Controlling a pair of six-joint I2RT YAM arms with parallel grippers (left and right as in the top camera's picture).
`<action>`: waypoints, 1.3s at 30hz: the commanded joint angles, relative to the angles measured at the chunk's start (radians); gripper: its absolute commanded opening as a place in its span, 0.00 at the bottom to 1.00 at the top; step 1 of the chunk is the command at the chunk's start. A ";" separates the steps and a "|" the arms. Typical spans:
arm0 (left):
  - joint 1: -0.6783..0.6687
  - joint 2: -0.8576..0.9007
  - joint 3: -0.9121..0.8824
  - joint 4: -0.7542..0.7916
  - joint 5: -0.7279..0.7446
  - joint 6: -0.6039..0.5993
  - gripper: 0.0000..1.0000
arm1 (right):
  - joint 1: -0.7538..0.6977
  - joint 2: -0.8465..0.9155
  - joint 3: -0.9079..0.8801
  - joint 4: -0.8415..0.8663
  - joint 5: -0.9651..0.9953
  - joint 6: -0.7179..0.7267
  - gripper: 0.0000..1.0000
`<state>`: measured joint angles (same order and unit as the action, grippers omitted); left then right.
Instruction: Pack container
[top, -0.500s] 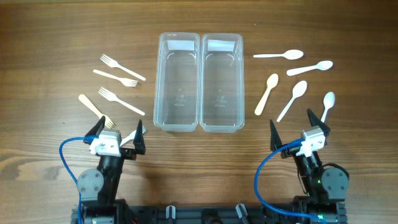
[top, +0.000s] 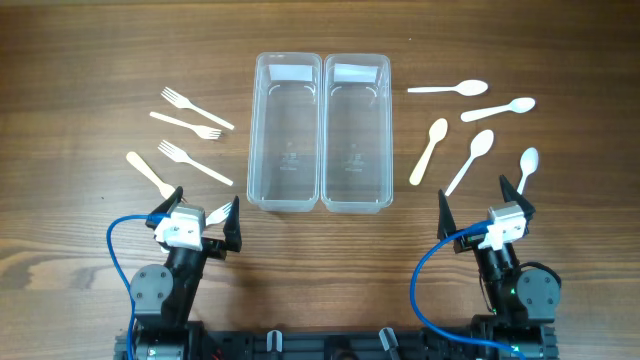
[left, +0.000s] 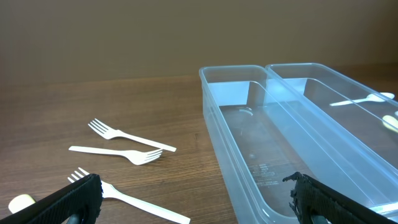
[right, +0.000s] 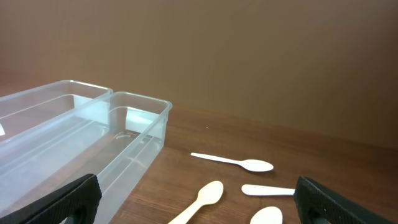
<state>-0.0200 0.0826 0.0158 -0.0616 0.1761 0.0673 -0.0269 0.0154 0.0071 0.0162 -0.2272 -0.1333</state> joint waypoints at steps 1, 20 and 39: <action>-0.005 0.001 -0.010 0.003 -0.003 0.015 1.00 | 0.008 -0.008 -0.002 0.002 0.021 -0.006 1.00; -0.005 0.001 -0.010 0.003 -0.003 0.015 1.00 | 0.008 -0.008 -0.002 0.002 0.021 -0.006 1.00; -0.005 0.003 -0.010 0.003 -0.003 0.015 1.00 | 0.008 -0.006 -0.002 0.102 -0.115 -0.136 1.00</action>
<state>-0.0200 0.0826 0.0158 -0.0612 0.1761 0.0673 -0.0269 0.0154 0.0063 0.0643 -0.3622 -0.2314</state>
